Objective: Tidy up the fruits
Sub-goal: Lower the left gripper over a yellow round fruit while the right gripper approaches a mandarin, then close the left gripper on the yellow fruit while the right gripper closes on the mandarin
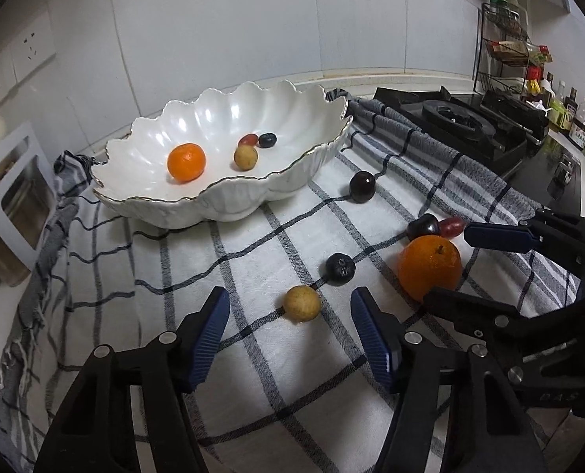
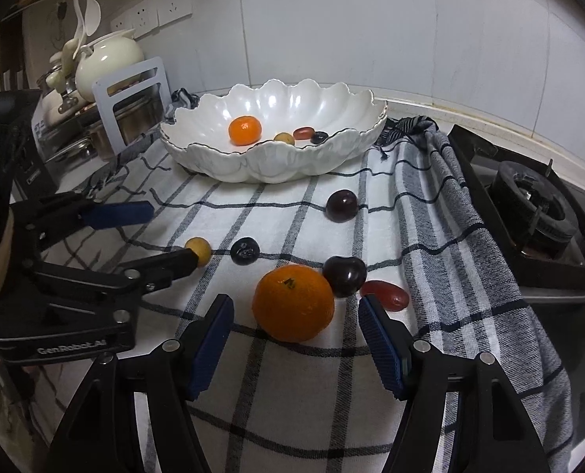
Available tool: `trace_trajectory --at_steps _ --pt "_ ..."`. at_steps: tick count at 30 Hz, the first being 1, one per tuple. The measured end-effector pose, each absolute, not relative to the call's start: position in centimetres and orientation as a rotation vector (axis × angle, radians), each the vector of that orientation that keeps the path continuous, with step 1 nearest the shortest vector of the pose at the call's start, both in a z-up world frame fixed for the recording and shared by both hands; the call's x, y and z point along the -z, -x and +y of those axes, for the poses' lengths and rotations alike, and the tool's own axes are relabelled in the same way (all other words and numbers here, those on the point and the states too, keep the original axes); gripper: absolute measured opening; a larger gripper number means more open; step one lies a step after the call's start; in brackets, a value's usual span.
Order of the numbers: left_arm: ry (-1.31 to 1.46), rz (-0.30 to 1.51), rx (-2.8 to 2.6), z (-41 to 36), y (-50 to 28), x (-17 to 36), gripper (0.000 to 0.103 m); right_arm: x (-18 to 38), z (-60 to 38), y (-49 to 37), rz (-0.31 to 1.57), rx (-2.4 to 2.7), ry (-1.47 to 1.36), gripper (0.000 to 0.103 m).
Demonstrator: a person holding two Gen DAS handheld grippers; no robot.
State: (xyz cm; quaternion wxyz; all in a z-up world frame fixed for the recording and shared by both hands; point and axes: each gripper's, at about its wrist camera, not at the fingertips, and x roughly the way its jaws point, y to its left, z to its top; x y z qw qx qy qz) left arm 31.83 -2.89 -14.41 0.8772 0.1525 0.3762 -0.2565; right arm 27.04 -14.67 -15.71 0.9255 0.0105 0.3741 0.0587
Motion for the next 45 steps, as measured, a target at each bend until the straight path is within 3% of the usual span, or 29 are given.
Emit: trace_trajectory --at_steps 13,21,45 --pt "-0.295 0.866 0.538 -3.7 -33.3 16.3 0.044 16.7 -14.5 -28.0 0.793 -0.135 -0.035 0.055" --pt "-0.267 0.898 0.544 -3.6 -33.5 16.6 0.024 17.0 -14.7 -28.4 0.802 -0.142 -0.05 0.049" --pt "-0.193 0.821 0.464 -2.1 -29.8 12.5 0.024 14.2 -15.5 -26.3 0.742 -0.175 -0.066 0.048"
